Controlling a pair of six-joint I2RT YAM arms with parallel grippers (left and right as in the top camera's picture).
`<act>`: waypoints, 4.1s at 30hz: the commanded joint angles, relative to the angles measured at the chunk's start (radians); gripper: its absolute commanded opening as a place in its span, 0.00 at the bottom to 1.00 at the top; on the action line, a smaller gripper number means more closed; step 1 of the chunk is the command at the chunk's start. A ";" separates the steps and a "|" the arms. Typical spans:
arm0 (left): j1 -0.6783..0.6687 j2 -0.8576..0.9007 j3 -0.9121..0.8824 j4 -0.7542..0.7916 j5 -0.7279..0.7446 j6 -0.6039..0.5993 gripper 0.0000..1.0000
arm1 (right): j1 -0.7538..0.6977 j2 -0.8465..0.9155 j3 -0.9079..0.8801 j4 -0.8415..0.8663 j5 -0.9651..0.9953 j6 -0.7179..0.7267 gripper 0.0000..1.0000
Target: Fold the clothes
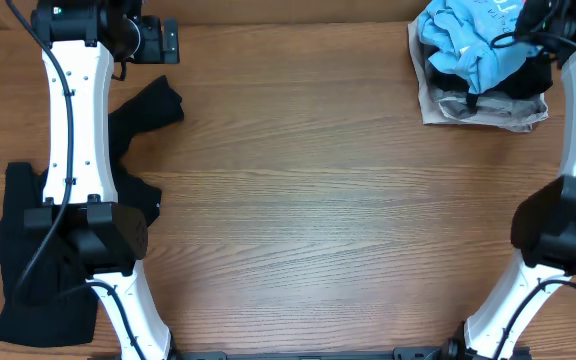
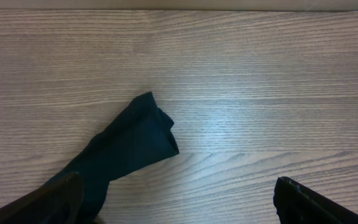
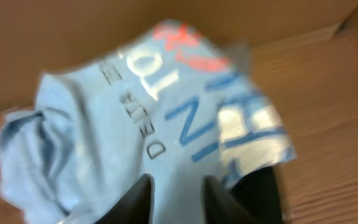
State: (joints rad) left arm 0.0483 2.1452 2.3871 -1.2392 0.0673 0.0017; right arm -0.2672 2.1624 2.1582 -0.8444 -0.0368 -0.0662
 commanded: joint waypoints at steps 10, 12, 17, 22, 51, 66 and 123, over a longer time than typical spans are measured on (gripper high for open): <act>0.003 0.027 0.016 0.002 0.004 -0.009 1.00 | -0.009 0.152 -0.158 -0.002 -0.069 0.091 0.09; 0.003 0.027 0.016 0.003 0.004 -0.009 1.00 | -0.023 0.152 -0.164 -0.011 -0.069 0.097 0.08; 0.003 0.027 0.016 0.002 0.004 -0.010 1.00 | -0.059 0.114 -0.128 -0.055 -0.086 0.105 0.09; 0.003 0.027 0.016 0.002 0.004 -0.009 1.00 | -0.078 0.008 -0.046 -0.117 -0.100 0.104 0.54; 0.003 0.027 0.016 0.005 0.004 -0.009 1.00 | -0.059 -0.531 0.153 -0.714 -0.246 0.175 1.00; 0.003 0.027 0.016 0.005 0.004 -0.009 1.00 | 0.004 -0.566 0.152 -0.694 -0.167 0.171 1.00; 0.003 0.027 0.016 0.005 0.004 -0.009 1.00 | 0.273 -2.031 -2.073 0.954 -0.060 0.172 1.00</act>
State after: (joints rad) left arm 0.0483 2.1605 2.3871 -1.2366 0.0673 0.0017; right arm 0.0006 0.1787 0.1261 0.0875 -0.1200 0.1040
